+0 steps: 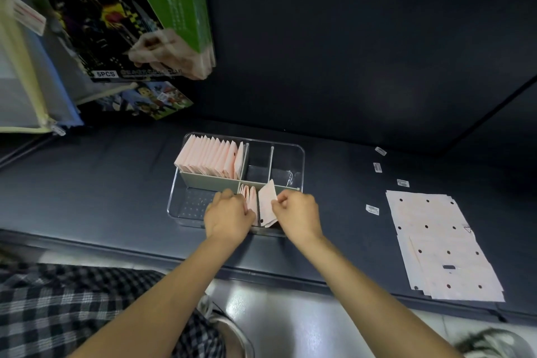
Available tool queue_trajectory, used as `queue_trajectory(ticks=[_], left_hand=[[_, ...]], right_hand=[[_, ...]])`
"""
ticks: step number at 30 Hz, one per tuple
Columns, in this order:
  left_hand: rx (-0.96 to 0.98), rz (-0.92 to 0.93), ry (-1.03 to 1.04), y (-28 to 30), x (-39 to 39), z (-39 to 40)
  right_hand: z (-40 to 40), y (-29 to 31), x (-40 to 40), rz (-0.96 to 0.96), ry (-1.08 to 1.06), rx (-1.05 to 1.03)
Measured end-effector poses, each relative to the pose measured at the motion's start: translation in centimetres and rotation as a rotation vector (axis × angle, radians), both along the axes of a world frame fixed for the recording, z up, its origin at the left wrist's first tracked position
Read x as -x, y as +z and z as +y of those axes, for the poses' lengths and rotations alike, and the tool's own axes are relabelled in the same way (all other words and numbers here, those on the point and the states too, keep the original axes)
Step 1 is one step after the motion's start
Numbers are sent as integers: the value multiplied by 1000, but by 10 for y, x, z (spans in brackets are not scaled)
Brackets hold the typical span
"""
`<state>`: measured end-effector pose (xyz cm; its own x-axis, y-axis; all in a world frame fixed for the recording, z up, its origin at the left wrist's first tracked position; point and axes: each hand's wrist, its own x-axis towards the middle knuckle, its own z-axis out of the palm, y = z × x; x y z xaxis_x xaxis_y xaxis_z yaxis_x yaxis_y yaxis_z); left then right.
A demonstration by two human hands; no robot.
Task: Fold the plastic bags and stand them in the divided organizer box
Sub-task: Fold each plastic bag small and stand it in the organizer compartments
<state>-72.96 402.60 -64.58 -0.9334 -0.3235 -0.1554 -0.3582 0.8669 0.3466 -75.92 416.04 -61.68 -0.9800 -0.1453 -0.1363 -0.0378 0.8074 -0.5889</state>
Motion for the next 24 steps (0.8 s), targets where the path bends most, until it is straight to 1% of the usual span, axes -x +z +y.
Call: queue_trajectory(ticks=[3,5,9,14,18,20,24], left_hand=[[-8,23,-2,-1,-1,0],[-19,33,-11,-1,-1,1],[-35,63,-12,-2,-1,0],[-78,120,-3,-1,-2,-3],[-96,114,-12,-1,-4,-3],[-110,116,-8,-2,-6,-4],[-142,154,-29,-4,-10,-4]], right_hand=[[-16,1,2,29,40,-149],[-23,-1,4,35,45,-190],[-32,-7,3,-44,28,-124],[-39,-9,0,-91,-68,-8],[-39,-14,-1,-142,-39,-65],[-37,-18,0,-180,-66,-84],[-33,-27,3,-289,-112,-46]])
